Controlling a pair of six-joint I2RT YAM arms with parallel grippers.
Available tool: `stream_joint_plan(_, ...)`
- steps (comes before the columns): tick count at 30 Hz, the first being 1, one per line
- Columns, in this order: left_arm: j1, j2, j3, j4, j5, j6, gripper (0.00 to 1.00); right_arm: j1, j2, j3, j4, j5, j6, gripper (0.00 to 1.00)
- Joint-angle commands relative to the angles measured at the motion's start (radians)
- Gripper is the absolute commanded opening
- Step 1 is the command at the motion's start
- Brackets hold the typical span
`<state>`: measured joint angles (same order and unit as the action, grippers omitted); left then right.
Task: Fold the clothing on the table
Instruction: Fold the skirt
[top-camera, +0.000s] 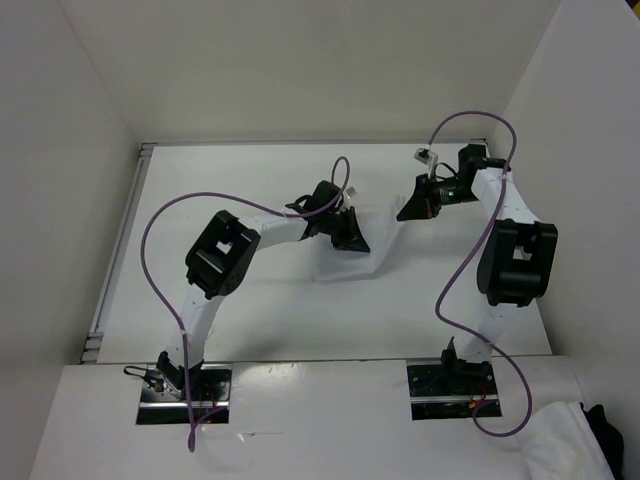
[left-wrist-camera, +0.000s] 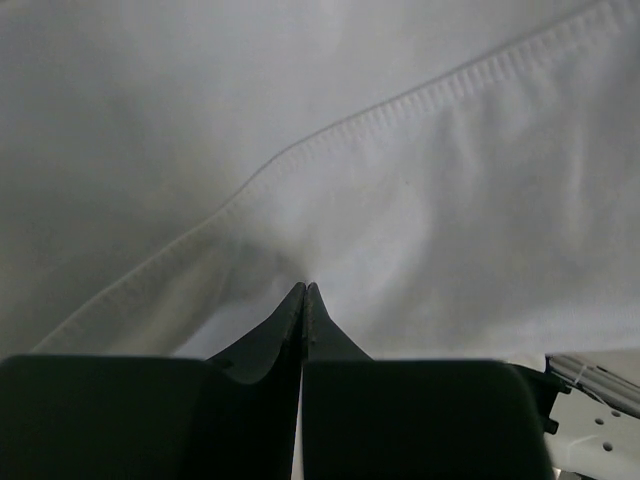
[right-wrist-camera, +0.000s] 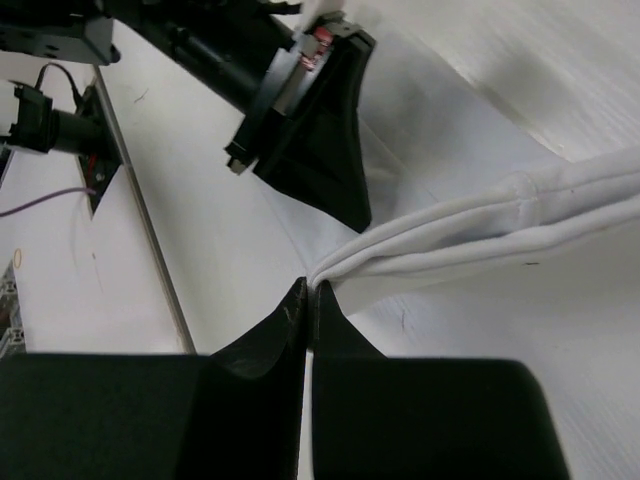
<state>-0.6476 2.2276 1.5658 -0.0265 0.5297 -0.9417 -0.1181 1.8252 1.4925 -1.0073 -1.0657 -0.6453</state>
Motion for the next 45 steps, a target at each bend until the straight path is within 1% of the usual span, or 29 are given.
stream_joint_plan(1,-0.017,0.029,0.049,-0.019,0.024,-0.016,0.00,0.037,-0.064,0.025,-0.076,-0.043,-0.071,0.00)
stream_joint_plan(7,-0.017,0.029,0.040,-0.020,0.024,-0.016,0.00,0.106,-0.116,0.005,-0.063,-0.054,-0.071,0.00)
stream_joint_plan(12,-0.026,0.038,0.031,-0.020,0.024,-0.016,0.00,0.141,-0.116,0.005,-0.063,-0.066,-0.071,0.00)
stream_joint_plan(19,-0.026,0.056,0.031,-0.010,0.065,-0.016,0.00,0.238,-0.116,-0.023,-0.063,-0.076,-0.080,0.00)
stream_joint_plan(22,-0.026,0.066,0.031,-0.001,0.093,-0.006,0.00,0.274,-0.135,-0.070,0.016,-0.085,-0.025,0.00)
stream_joint_plan(23,-0.026,0.066,0.031,-0.001,0.093,-0.006,0.00,0.275,-0.151,-0.081,0.047,-0.074,0.025,0.00)
stream_joint_plan(26,-0.026,0.066,0.020,0.008,0.102,-0.006,0.00,0.298,-0.182,-0.107,0.147,-0.048,0.105,0.00)
stream_joint_plan(28,-0.026,0.066,0.020,0.008,0.115,0.015,0.02,0.322,-0.182,-0.118,0.197,-0.037,0.133,0.00)
stream_joint_plan(31,-0.026,0.057,0.030,-0.042,0.125,0.058,0.04,0.333,-0.182,-0.109,0.216,-0.028,0.161,0.00)
stream_joint_plan(32,-0.017,0.037,0.030,-0.077,0.115,0.067,0.06,0.343,-0.182,-0.094,0.216,-0.028,0.171,0.00)
stream_joint_plan(33,-0.006,0.020,0.030,-0.078,0.083,0.067,0.17,0.344,-0.173,-0.080,0.225,-0.028,0.185,0.00)
stream_joint_plan(35,-0.006,-0.029,0.029,-0.140,0.029,0.109,0.32,0.344,-0.173,-0.080,0.242,-0.017,0.197,0.00)
stream_joint_plan(36,0.003,-0.040,0.048,-0.176,-0.029,0.136,0.44,0.344,-0.173,-0.069,0.252,-0.017,0.208,0.00)
stream_joint_plan(37,0.003,-0.057,0.089,-0.247,-0.057,0.179,0.50,0.344,-0.173,-0.069,0.253,-0.017,0.208,0.00)
stream_joint_plan(38,0.018,-0.066,0.089,-0.269,-0.080,0.190,0.52,0.344,-0.182,-0.069,0.253,-0.017,0.208,0.00)
stream_joint_plan(40,0.057,-0.098,0.089,-0.270,-0.105,0.190,0.54,0.344,-0.182,-0.069,0.253,-0.017,0.208,0.00)
stream_joint_plan(42,0.091,-0.172,0.044,-0.260,-0.129,0.179,0.55,0.344,-0.182,-0.069,0.253,-0.008,0.208,0.00)
stream_joint_plan(44,0.138,-0.288,0.007,-0.230,-0.207,0.179,0.57,0.344,-0.182,-0.069,0.253,-0.008,0.199,0.00)
stream_joint_plan(45,0.153,-0.337,-0.056,-0.189,-0.279,0.170,0.59,0.344,-0.191,-0.069,0.253,-0.008,0.199,0.00)
